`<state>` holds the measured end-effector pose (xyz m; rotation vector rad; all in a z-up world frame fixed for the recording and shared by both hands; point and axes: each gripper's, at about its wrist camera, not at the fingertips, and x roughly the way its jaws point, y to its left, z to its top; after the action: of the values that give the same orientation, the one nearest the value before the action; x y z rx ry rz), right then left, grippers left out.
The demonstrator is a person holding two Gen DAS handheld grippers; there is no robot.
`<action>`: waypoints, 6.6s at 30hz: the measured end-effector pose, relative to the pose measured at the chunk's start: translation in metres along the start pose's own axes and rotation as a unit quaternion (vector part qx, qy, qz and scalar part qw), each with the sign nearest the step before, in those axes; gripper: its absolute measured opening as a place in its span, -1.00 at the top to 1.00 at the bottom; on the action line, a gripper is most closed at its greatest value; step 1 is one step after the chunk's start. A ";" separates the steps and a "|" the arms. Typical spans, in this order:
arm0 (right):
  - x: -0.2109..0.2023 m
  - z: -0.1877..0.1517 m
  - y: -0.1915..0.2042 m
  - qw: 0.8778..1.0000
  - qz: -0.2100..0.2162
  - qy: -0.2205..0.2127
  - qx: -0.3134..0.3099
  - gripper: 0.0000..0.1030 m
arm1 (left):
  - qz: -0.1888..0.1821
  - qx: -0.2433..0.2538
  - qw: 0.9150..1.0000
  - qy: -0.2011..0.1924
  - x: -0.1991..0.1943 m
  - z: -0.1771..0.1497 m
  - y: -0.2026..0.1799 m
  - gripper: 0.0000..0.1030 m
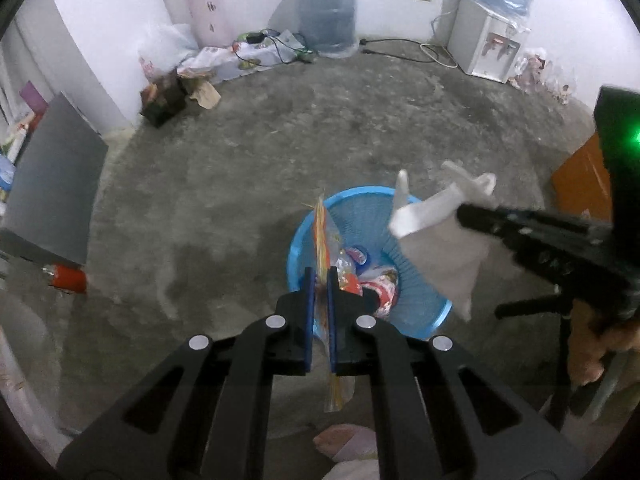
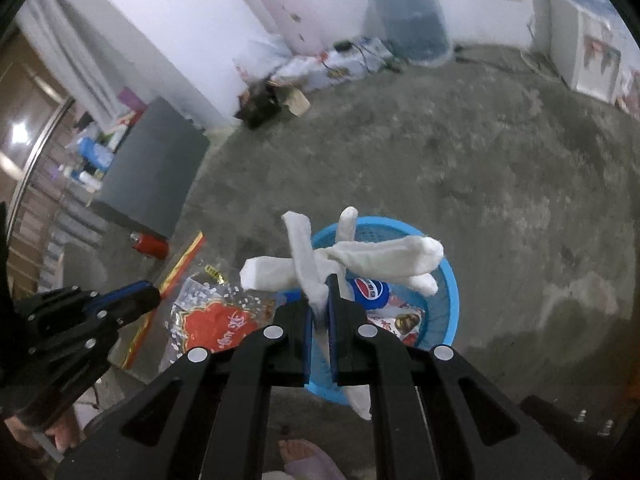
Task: Collect trash
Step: 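Open left tool to drop snack bag while right tool releases glove into wastebasket, then swing both open tools back over the table toward the remaining trash, then close left tool on green plastic bag while right tool grasps gold tissue pack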
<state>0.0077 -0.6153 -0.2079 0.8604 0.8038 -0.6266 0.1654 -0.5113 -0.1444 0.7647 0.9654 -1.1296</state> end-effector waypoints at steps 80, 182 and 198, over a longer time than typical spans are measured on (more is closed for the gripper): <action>0.185 0.010 0.103 0.978 -0.140 0.118 -0.105 -0.17 | 0.223 -0.463 0.833 -0.205 -0.396 -0.436 0.222 -0.63; -0.063 -0.285 0.484 0.669 0.350 0.145 -0.639 -0.23 | 0.059 -0.420 0.894 -0.145 -0.297 -0.477 0.342 0.02; -0.091 -0.268 0.476 0.697 0.369 0.119 -0.604 -0.19 | 0.119 -0.408 0.881 -0.208 -0.352 -0.475 0.326 0.10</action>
<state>0.2215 -0.1302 -0.0461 -0.0511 0.8033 0.7570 0.3226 0.1304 -0.0047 -0.0579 0.8381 -0.5377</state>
